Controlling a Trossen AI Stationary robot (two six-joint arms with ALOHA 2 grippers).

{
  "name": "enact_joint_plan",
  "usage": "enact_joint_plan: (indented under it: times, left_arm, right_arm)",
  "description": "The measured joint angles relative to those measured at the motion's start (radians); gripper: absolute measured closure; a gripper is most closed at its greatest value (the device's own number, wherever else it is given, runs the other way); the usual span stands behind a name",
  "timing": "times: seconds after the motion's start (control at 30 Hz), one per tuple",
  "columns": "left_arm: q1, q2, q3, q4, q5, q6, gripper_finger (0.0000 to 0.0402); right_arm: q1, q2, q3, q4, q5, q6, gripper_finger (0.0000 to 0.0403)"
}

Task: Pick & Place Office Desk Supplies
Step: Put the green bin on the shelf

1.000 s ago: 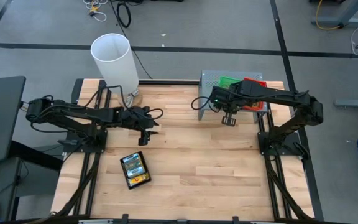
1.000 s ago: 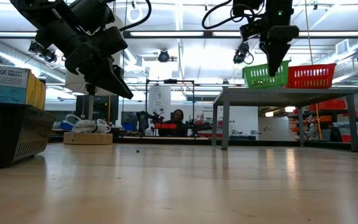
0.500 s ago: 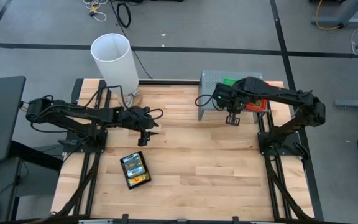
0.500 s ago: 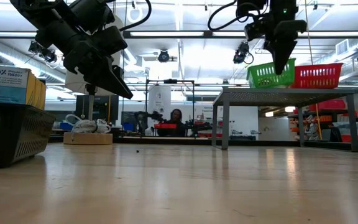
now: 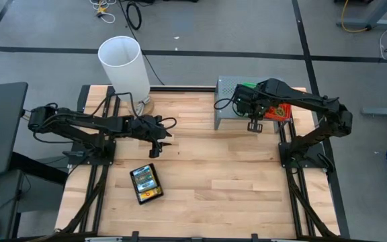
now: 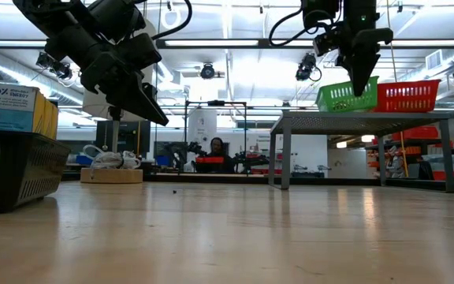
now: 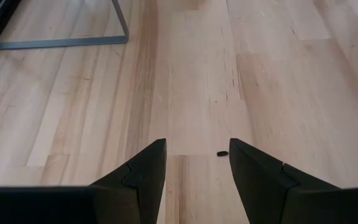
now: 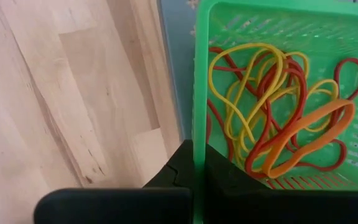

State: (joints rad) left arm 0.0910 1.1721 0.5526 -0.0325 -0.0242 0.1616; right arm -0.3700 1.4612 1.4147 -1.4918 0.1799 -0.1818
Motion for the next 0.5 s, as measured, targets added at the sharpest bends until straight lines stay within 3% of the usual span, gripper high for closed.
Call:
enact_joint_plan:
  times: [0.5]
  left_arm:
    - [0.0, 0.0, 0.0, -0.001, 0.0, 0.0, 0.022]
  right_arm:
    - [-0.006, 0.001, 0.0, -0.004, -0.02, -0.006, 0.04]
